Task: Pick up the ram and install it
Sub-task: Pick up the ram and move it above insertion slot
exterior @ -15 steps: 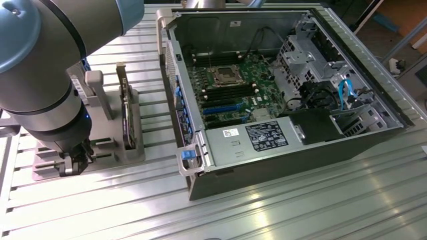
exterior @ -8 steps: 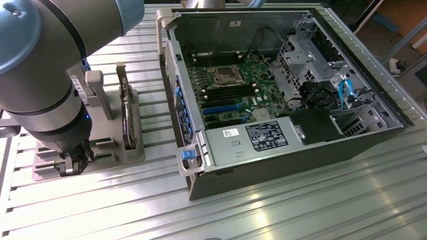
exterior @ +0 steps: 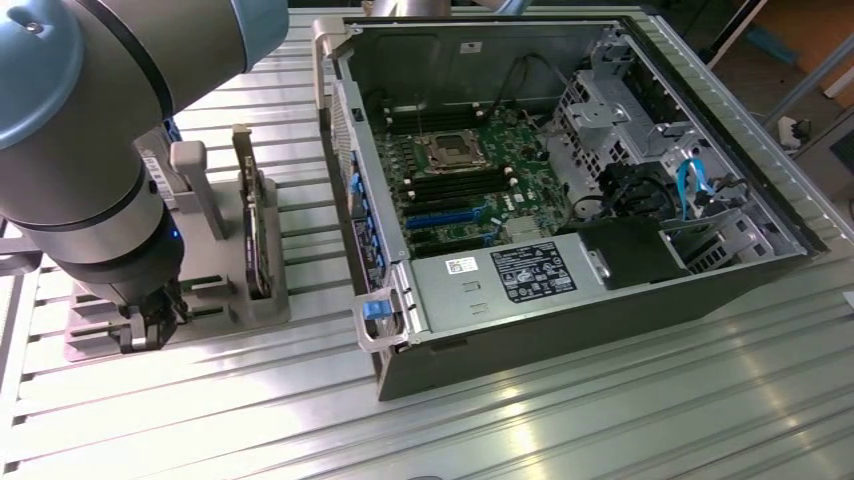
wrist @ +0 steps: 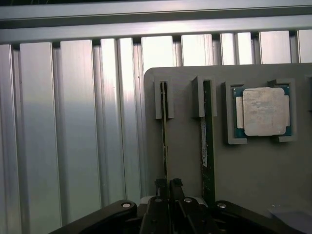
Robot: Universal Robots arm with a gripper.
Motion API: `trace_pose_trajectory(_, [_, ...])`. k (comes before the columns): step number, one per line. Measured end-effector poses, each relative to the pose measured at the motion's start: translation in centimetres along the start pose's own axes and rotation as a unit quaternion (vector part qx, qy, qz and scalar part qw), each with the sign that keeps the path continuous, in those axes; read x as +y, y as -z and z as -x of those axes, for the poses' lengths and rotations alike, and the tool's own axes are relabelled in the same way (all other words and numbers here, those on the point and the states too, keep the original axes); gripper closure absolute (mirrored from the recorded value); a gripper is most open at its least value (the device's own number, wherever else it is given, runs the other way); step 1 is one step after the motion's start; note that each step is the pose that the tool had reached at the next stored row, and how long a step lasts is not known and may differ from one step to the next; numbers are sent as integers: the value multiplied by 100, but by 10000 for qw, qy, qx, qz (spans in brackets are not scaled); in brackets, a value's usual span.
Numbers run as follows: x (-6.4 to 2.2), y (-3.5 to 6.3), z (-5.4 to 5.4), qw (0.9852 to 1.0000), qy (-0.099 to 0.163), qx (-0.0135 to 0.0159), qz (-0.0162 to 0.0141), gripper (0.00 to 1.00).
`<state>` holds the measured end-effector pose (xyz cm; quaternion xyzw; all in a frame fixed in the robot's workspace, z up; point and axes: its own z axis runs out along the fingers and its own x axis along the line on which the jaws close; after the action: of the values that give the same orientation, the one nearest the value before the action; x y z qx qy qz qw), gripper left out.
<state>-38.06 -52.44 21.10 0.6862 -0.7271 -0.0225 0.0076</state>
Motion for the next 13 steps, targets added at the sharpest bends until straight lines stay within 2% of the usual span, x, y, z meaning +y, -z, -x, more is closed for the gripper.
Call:
trace_pose_trajectory(3, [0, 0, 0, 10000, 0, 0, 0, 83])
trace_pose_trajectory(5, [0, 0, 0, 10000, 0, 0, 0, 88])
trace_pose_trajectory(13, [0, 0, 0, 10000, 0, 0, 0, 88])
